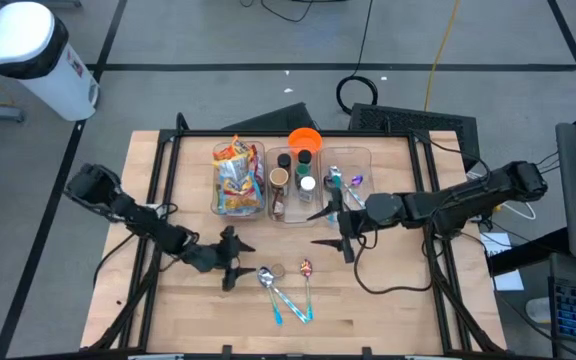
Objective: Pick & Place Food Item
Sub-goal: Put the brown seasoning bottle into the middle transparent bin
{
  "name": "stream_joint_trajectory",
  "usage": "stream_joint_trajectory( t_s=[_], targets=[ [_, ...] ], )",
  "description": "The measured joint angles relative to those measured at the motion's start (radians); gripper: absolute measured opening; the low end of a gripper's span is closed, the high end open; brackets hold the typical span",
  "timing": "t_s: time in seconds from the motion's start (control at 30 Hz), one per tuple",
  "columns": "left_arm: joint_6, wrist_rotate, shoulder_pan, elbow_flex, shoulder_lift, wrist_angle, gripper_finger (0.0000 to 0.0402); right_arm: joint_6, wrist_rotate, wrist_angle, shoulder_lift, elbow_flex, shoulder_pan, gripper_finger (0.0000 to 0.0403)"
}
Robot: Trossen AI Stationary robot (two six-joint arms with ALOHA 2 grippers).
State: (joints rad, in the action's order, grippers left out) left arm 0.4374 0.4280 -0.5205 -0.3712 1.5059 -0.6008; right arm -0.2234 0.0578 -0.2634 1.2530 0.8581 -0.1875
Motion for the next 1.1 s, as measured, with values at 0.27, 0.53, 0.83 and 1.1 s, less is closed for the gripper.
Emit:
stream_joint_trajectory(
  t_s=[0.27, 0.53, 0.83, 1.1],
  targets=[
    [-0.179, -0.018, 0.010, -0.151, 0.218, -0.012, 0.0285, -0.002, -0.001, 0.002, 0.000, 0.000, 0.000, 0.0256],
    [-0.243, -0.063, 0.036, -0.281, 0.310, 0.053, 0.0285, -0.002, -0.002, 0.002, 0.000, 0.000, 0.000, 0.0256],
    [-0.232, -0.123, 0.079, -0.295, 0.332, 0.057, 0.0285, 0.001, -0.002, 0.005, 0.000, 0.000, 0.000, 0.0255],
    [-0.199, -0.166, 0.113, -0.295, 0.331, 0.058, 0.0265, 0.104, -0.002, 0.003, 0.049, 0.000, -0.008, 0.0256]
  ],
)
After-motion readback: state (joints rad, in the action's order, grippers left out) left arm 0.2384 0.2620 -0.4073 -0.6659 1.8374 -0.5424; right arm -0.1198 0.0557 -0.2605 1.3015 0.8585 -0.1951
